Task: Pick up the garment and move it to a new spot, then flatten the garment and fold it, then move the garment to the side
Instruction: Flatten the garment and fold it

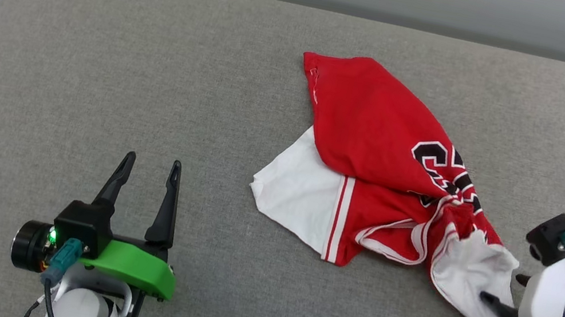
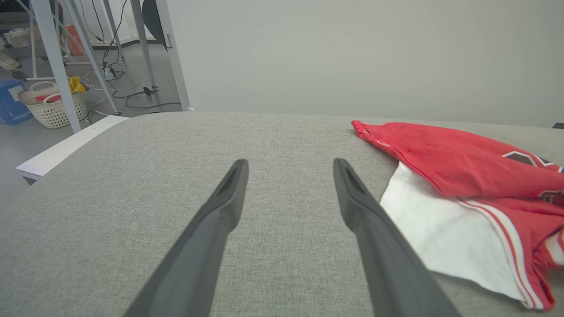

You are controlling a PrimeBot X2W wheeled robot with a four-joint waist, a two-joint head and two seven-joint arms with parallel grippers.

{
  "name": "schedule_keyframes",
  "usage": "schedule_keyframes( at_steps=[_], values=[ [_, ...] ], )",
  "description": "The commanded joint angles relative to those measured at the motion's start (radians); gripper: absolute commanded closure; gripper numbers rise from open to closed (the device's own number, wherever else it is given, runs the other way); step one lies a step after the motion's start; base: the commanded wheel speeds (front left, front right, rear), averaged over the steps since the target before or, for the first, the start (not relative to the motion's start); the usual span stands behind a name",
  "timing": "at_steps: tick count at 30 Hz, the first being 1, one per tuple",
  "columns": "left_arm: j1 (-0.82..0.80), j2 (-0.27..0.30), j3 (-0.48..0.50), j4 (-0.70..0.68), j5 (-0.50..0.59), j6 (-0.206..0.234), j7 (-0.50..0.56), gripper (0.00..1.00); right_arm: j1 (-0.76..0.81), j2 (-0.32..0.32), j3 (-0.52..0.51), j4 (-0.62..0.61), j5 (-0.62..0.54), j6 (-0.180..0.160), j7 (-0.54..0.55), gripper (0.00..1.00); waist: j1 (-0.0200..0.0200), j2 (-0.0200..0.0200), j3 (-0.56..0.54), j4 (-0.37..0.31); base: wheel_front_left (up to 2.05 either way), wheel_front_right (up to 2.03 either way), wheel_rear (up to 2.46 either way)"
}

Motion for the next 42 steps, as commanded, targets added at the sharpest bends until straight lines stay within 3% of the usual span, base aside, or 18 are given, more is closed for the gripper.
schedule_keyframes(
  at_steps=[1, 6, 9, 11, 20, 30, 34, 41, 42],
  values=[
    [-0.023, -0.004, -0.003, -0.003, -0.01, 0.008, -0.006, 0.0, -0.013, 0.012, 0.029, 0.029, 0.007, -0.001, -0.004, 0.0, 0.0, 0.0, 0.048, 0.029, 0.0, 0.0, 0.0],
    [-0.041, -0.004, -0.01, -0.002, -0.019, 0.017, -0.006, 0.0, -0.023, 0.039, 0.144, 0.144, 0.012, -0.001, -0.045, 0.0, 0.0, 0.0, 0.078, 0.039, 0.0, 0.0, 0.0],
    [-0.044, -0.004, -0.01, 0.001, -0.022, 0.021, -0.006, 0.0, -0.05, 0.047, 0.176, 0.181, 0.015, -0.001, -0.123, 0.0, 0.0, 0.0, 0.078, 0.038, 0.0, 0.0, 0.0],
    [-0.043, -0.004, -0.007, 0.004, -0.023, 0.023, -0.006, 0.0, -0.082, 0.041, 0.185, 0.192, 0.009, -0.001, -0.176, 1.0, 0.0, 0.0, 0.071, 0.033, 0.0, 0.0, 0.0],
    [-0.039, -0.004, -0.008, 0.008, -0.028, 0.03, -0.006, 0.0, -0.231, -0.018, 0.116, 0.23, -0.044, -0.001, -0.395, 1.0, 0.0, 0.0, 0.026, 0.025, 0.0, 0.0, 0.0],
    [-0.022, -0.004, 0.0, 0.005, -0.029, 0.034, -0.006, 0.0, -0.161, -0.076, 0.068, 0.383, -0.038, -0.001, -0.451, 1.0, 0.0, 0.0, 0.019, 0.024, 0.0, 0.0, 0.0],
    [-0.025, -0.004, 0.0, 0.006, -0.028, 0.034, -0.006, 0.0, -0.101, -0.051, 0.061, 0.495, -0.01, -0.001, -0.462, 1.0, 0.0, 0.0, 0.03, 0.027, 0.0, 0.0, 0.0],
    [-0.032, -0.004, -0.004, 0.016, -0.021, 0.032, -0.006, 0.0, -0.07, 0.05, 0.047, 0.652, 0.045, -0.001, -0.51, 1.0, 0.0, 0.0, 0.04, 0.032, 0.0, 0.0, 0.0],
    [-0.03, -0.004, -0.004, 0.018, -0.02, 0.032, -0.006, 0.0, -0.074, 0.06, 0.042, 0.664, 0.051, -0.001, -0.53, 0.93, 0.0, 0.0, 0.034, 0.029, 0.0, 0.0, 0.0]
  ],
)
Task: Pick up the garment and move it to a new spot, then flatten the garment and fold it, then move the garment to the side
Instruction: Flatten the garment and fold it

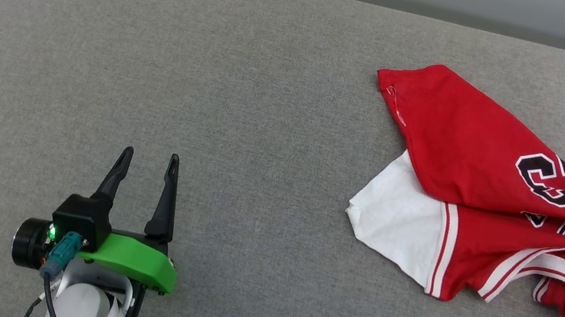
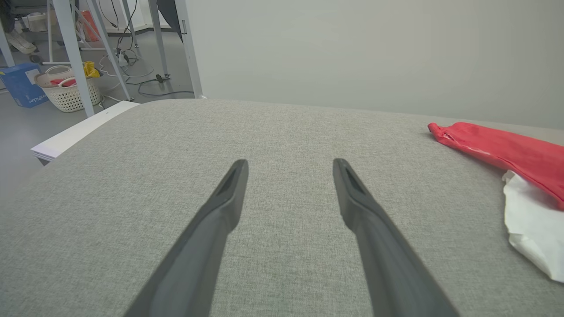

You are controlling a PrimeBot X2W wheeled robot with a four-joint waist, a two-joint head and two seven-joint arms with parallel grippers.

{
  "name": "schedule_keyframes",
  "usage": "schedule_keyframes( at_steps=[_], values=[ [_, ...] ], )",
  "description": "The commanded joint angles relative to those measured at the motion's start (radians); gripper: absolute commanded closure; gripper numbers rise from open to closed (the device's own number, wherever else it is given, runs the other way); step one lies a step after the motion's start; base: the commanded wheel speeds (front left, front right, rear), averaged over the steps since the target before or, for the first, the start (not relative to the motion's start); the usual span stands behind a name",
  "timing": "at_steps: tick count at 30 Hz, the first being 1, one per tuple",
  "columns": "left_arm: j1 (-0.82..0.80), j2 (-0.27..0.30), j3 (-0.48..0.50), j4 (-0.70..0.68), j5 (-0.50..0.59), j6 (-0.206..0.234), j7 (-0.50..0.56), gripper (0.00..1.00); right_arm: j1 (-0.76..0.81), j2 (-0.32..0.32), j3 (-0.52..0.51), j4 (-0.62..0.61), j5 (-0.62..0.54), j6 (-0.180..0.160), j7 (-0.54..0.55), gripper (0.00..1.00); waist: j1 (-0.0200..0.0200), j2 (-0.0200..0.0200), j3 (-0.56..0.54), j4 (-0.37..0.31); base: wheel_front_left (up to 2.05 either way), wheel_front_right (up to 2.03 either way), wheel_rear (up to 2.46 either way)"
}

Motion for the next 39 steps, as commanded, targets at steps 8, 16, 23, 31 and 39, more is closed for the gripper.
schedule_keyframes(
  at_steps=[8, 16, 23, 31, 39],
  values=[
    [0.039, -0.004, 0.007, 0.01, 0.016, 0.005, -0.006, 0.0, 0.049, 0.027, -0.036, 0.034, 0.001, -0.001, -0.197, 0.0, 0.0, 0.0, -0.099, -0.028, 0.0, 0.0, 0.0],
    [0.076, -0.004, 0.031, -0.007, 0.031, -0.003, -0.006, 0.0, 0.156, -0.035, -0.156, -0.039, -0.046, -0.001, -0.306, 0.0, 0.0, 0.0, -0.159, -0.065, 0.0, 0.0, 0.0],
    [0.068, -0.001, 0.053, -0.022, 0.051, -0.027, -0.006, 0.0, 0.238, 0.037, -0.391, -0.205, -0.193, -0.001, -0.367, 0.0, 0.0, 0.0, -0.19, -0.093, 0.0, 0.0, 0.0],
    [-0.056, 0.033, 0.022, -0.008, 0.045, -0.07, -0.006, 0.0, 0.408, 0.321, -0.687, -0.562, -0.478, -0.001, -0.376, 0.0, 0.0, 0.0, -0.185, -0.106, 0.0, 0.0, 0.0],
    [-0.327, 0.142, -0.227, 0.108, -0.064, -0.083, 0.07, 0.0, 0.512, 0.493, -0.702, -0.749, -0.584, -0.001, -0.376, 0.0, 0.0, 0.0, -0.143, -0.122, 0.0, 0.0, 0.0]
  ],
)
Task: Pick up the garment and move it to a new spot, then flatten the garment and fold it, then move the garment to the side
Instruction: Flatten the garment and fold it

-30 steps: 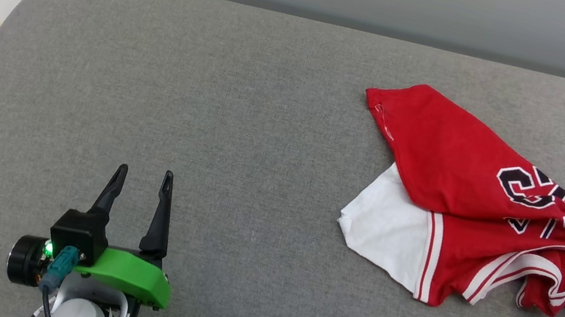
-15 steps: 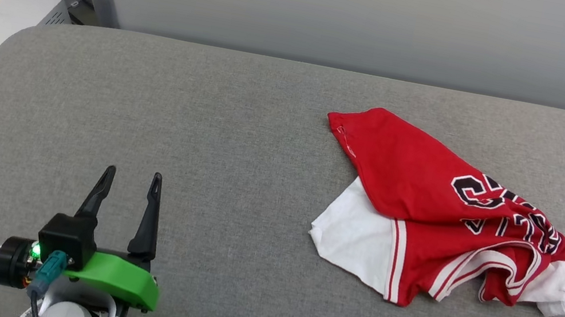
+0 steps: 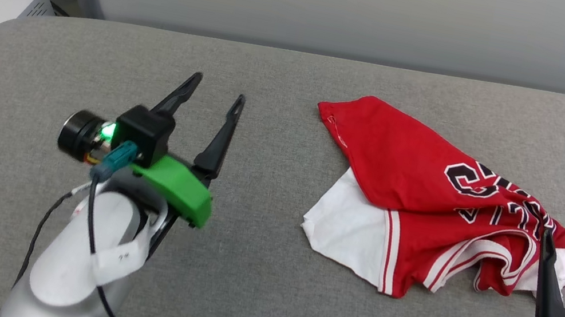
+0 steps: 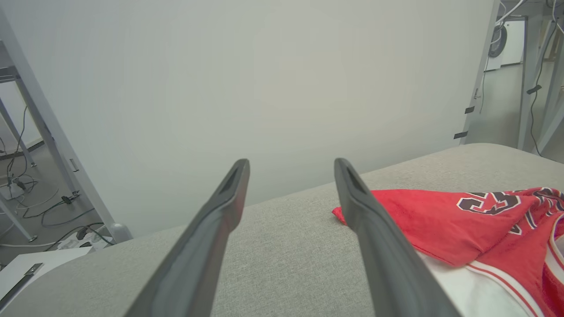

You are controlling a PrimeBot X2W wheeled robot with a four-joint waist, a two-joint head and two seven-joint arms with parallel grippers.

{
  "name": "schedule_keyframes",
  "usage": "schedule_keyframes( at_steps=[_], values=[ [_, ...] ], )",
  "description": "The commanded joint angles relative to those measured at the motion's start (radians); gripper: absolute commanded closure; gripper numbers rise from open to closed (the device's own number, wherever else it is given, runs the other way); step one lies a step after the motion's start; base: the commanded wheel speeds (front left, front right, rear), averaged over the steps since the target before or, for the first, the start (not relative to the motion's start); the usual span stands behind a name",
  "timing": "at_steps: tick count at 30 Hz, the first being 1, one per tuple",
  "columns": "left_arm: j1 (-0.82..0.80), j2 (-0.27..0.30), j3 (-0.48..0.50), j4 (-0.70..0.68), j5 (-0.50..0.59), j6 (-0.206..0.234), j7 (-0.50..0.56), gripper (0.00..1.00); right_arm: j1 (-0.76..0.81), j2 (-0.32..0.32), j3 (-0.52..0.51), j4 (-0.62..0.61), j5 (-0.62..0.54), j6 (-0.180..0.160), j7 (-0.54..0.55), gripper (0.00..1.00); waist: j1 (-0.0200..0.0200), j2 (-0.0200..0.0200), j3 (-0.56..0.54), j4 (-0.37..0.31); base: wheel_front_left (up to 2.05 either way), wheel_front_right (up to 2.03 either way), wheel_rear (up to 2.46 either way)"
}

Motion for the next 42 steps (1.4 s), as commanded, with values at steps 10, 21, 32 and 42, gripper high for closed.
schedule_keyframes(
  at_steps=[10, 21, 32, 42],
  values=[
    [-0.414, 0.144, -0.481, 0.052, -0.351, -0.003, 0.447, 0.0, -0.015, 0.041, 0.048, -0.016, -0.042, -0.001, -0.004, 0.0, 0.0, 0.0, 0.082, -0.052, 0.0, 0.0, 0.0],
    [-0.675, 0.19, -0.906, 0.05, -0.651, -0.004, 0.8, 0.0, -0.108, 0.061, 0.104, 0.0, -0.058, -0.001, -0.004, 0.0, 0.0, 0.0, 0.195, -0.126, 0.0, 0.0, 0.0],
    [-0.643, 0.221, -0.993, 0.077, -0.644, -0.004, 0.948, 0.0, -0.186, 0.087, 0.127, 0.013, -0.058, -0.001, -0.004, 0.0, 0.0, 0.0, 0.304, -0.202, 0.0, 0.0, 0.0],
    [-0.547, 0.277, -0.993, 0.087, -0.619, -0.004, 1.048, 0.11, -0.217, 0.103, 0.126, 0.019, -0.063, -0.001, -0.005, 0.0, 0.0, 0.0, 0.353, -0.218, 0.0, 0.0, 0.0]
  ],
)
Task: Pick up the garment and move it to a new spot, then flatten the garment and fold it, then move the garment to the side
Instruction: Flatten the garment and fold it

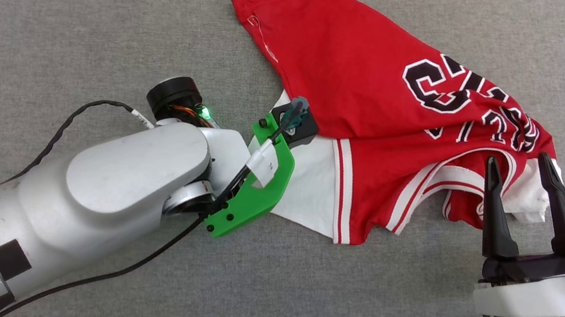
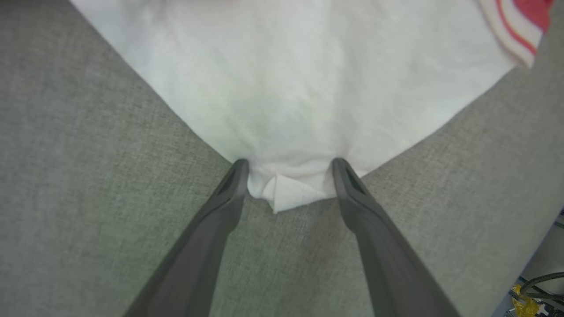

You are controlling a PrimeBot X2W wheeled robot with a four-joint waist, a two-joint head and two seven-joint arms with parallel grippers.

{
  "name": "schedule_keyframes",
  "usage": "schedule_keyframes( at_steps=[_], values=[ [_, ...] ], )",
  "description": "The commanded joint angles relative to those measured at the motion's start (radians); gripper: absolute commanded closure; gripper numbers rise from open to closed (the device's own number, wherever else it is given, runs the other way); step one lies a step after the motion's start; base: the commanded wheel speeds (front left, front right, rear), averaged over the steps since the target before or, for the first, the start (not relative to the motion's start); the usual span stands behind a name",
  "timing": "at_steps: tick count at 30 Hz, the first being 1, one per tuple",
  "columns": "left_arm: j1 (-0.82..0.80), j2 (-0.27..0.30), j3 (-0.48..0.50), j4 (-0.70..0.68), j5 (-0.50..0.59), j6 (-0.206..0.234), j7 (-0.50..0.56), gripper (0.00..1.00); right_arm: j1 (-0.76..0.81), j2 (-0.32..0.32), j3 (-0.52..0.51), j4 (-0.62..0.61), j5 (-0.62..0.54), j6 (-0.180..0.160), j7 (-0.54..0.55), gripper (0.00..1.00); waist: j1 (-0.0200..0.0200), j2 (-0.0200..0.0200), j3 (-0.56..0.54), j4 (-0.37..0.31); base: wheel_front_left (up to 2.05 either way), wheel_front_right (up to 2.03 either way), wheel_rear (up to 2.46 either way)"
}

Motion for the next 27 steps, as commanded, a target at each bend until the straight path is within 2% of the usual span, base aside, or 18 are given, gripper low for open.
schedule_keyframes(
  at_steps=[1, 2, 6, 11, 13, 17, 21, 27],
  values=[
    [0.086, 0.014, -0.046, 0.043, 0.005, 0.002, 0.013, 0.92, -0.019, 0.002, -0.002, 0.004, -0.012, -0.001, -0.005, 0.0, 0.0, 0.0, 0.008, -0.006, 0.0, 0.0, 0.0],
    [0.088, 0.014, -0.046, 0.042, 0.0, 0.002, 0.009, 1.0, -0.019, 0.002, -0.003, 0.006, -0.013, -0.001, -0.005, 0.0, 0.0, 0.0, 0.006, -0.002, 0.0, 0.0, 0.0],
    [0.075, 0.011, -0.046, 0.03, -0.013, 0.002, -0.073, 1.0, -0.014, -0.004, -0.007, 0.015, -0.017, -0.001, -0.005, 0.0, 0.0, 0.0, -0.026, 0.019, 0.0, 0.0, 0.0],
    [0.051, 0.049, -0.042, -0.001, -0.074, 0.002, -0.284, 1.0, 0.013, -0.015, -0.019, 0.022, -0.019, -0.001, -0.005, 0.0, 0.0, 0.0, -0.093, 0.049, 0.0, 0.0, 0.0],
    [0.054, 0.088, -0.023, -0.012, -0.094, 0.002, -0.372, 1.0, 0.034, -0.02, -0.03, 0.027, -0.019, -0.001, -0.005, 0.0, 0.0, 0.0, -0.127, 0.066, 0.0, 0.0, 0.0],
    [0.099, 0.173, 0.026, -0.036, -0.13, 0.009, -0.476, 1.0, 0.072, -0.026, -0.05, 0.03, -0.017, -0.001, -0.005, 0.0, 0.0, 0.0, -0.172, 0.098, 0.0, 0.0, 0.0],
    [0.16, 0.262, 0.073, -0.071, -0.171, 0.05, -0.535, 1.0, 0.099, -0.03, -0.069, 0.029, -0.014, -0.001, -0.005, 0.0, 0.0, 0.0, -0.195, 0.124, 0.0, 0.0, 0.0],
    [0.248, 0.381, 0.106, -0.091, -0.227, 0.113, -0.564, 1.0, 0.113, -0.04, -0.078, 0.031, -0.014, -0.001, -0.005, 0.0, 0.0, 0.0, -0.206, 0.143, 0.0, 0.0, 0.0]
  ],
)
